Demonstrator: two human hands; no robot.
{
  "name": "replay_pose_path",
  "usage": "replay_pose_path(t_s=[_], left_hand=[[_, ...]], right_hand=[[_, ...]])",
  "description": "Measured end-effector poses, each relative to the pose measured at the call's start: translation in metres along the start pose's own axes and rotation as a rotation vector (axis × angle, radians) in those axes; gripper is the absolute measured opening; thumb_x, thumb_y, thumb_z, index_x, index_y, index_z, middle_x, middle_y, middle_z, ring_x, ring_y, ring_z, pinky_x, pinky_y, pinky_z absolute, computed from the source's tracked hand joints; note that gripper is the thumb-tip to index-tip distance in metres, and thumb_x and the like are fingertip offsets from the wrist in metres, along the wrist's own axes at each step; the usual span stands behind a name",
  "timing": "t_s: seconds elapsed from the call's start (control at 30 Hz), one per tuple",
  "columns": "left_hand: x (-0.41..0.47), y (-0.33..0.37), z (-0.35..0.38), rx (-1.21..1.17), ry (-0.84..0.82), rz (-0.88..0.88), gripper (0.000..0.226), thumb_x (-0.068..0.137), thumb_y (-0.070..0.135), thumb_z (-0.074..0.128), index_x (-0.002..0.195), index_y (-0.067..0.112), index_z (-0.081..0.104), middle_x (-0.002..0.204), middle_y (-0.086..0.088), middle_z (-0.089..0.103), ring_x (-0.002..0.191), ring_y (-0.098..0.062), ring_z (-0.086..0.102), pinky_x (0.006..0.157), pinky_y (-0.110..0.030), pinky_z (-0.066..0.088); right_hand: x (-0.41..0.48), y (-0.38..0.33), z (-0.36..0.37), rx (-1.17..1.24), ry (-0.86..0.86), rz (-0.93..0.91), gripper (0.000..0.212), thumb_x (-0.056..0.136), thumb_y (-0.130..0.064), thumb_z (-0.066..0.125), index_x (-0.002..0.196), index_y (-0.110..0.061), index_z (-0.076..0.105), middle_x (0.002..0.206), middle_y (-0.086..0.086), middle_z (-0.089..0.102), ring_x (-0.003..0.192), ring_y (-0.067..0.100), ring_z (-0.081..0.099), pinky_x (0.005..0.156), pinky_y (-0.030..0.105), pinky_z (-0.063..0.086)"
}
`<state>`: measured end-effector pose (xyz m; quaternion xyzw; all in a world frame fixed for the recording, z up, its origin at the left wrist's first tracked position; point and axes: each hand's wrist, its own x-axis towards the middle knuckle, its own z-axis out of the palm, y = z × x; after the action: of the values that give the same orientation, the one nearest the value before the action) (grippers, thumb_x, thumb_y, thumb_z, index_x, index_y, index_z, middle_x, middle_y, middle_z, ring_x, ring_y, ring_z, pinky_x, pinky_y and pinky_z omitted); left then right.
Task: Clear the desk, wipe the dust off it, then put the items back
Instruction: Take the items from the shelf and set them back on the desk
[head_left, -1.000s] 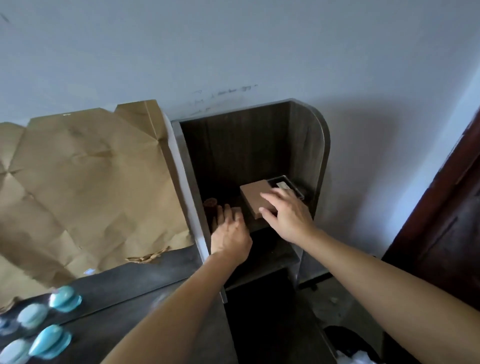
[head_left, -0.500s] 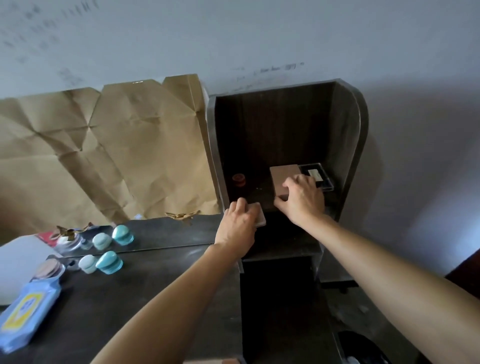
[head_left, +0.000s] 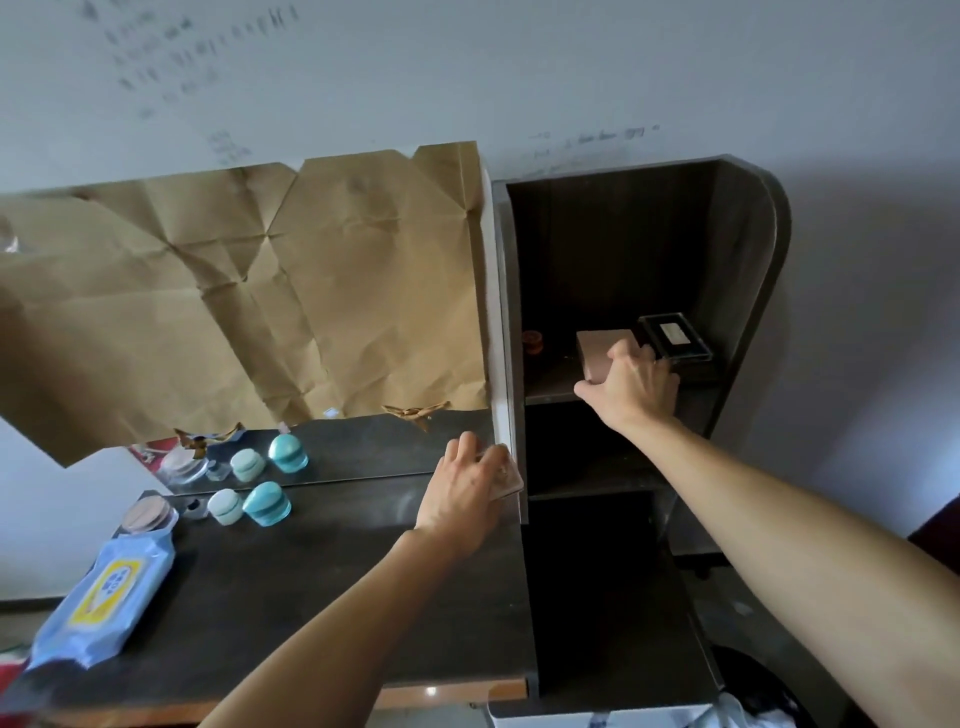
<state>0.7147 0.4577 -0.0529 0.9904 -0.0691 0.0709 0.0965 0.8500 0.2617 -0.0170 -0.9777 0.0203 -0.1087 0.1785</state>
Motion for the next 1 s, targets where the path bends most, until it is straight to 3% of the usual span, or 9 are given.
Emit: replay_pose_path(t_s=[0.17, 0.3, 0.43, 0.67, 0.87, 1.0], left_hand=[[-0.031, -0.041, 0.003, -0.033, -0.042, -0.053, 0.052, 0.080, 0.022, 0.067, 0.126, 0.018, 0.045, 0.119, -0.006, 0.041, 0.111, -0.026, 0.040, 0.093, -0.032, 0.039], [-0.058, -0.075, 0.010, -0.062, -0.078, -0.102, 0.055, 0.079, 0.028, 0.068, 0.128, 0.018, 0.045, 0.123, -0.005, 0.047, 0.114, -0.025, 0.040, 0.095, -0.033, 0.039], [-0.093, -0.109, 0.017, -0.050, -0.135, -0.137, 0.057, 0.078, 0.038, 0.069, 0.127, 0.021, 0.046, 0.121, -0.003, 0.049, 0.113, -0.024, 0.040, 0.095, -0.033, 0.039], [-0.147, -0.172, 0.030, -0.045, -0.170, -0.298, 0.055, 0.083, 0.056, 0.057, 0.130, 0.030, 0.045, 0.120, 0.000, 0.047, 0.113, -0.022, 0.041, 0.096, -0.031, 0.037], [-0.173, -0.232, 0.037, -0.052, -0.192, -0.477, 0.044, 0.088, 0.048, 0.052, 0.127, 0.029, 0.046, 0.119, 0.000, 0.047, 0.113, -0.023, 0.041, 0.094, -0.032, 0.038], [-0.174, -0.279, 0.037, -0.060, -0.246, -0.579, 0.049, 0.083, 0.042, 0.055, 0.129, 0.031, 0.043, 0.119, 0.003, 0.046, 0.112, -0.023, 0.041, 0.094, -0.031, 0.039]], right_hand=[[-0.053, -0.005, -0.007, 0.147, 0.044, 0.027, 0.076, 0.069, -0.052, 0.062, 0.134, -0.020, 0.038, 0.129, 0.010, 0.051, 0.113, 0.033, 0.046, 0.093, 0.046, 0.039], [-0.110, -0.016, 0.001, 0.280, 0.041, 0.030, 0.087, 0.071, -0.044, 0.066, 0.144, -0.021, 0.026, 0.146, 0.010, 0.034, 0.126, 0.030, 0.034, 0.100, 0.047, 0.037], [-0.159, -0.041, 0.027, 0.301, 0.006, -0.040, 0.086, 0.067, -0.040, 0.069, 0.142, -0.024, 0.029, 0.138, 0.001, 0.038, 0.122, 0.023, 0.034, 0.091, 0.041, 0.042], [-0.192, -0.107, 0.097, 0.209, -0.321, -0.177, 0.082, 0.062, -0.048, 0.067, 0.137, -0.031, 0.037, 0.132, -0.004, 0.042, 0.121, 0.019, 0.039, 0.092, 0.036, 0.044], [-0.181, -0.167, 0.163, 0.085, -0.513, -0.328, 0.083, 0.062, -0.051, 0.067, 0.137, -0.032, 0.037, 0.134, -0.006, 0.042, 0.121, 0.020, 0.039, 0.093, 0.034, 0.041], [-0.161, -0.211, 0.214, 0.065, -0.628, -0.403, 0.085, 0.062, -0.052, 0.068, 0.137, -0.030, 0.035, 0.134, -0.003, 0.041, 0.120, 0.021, 0.039, 0.094, 0.036, 0.042]])
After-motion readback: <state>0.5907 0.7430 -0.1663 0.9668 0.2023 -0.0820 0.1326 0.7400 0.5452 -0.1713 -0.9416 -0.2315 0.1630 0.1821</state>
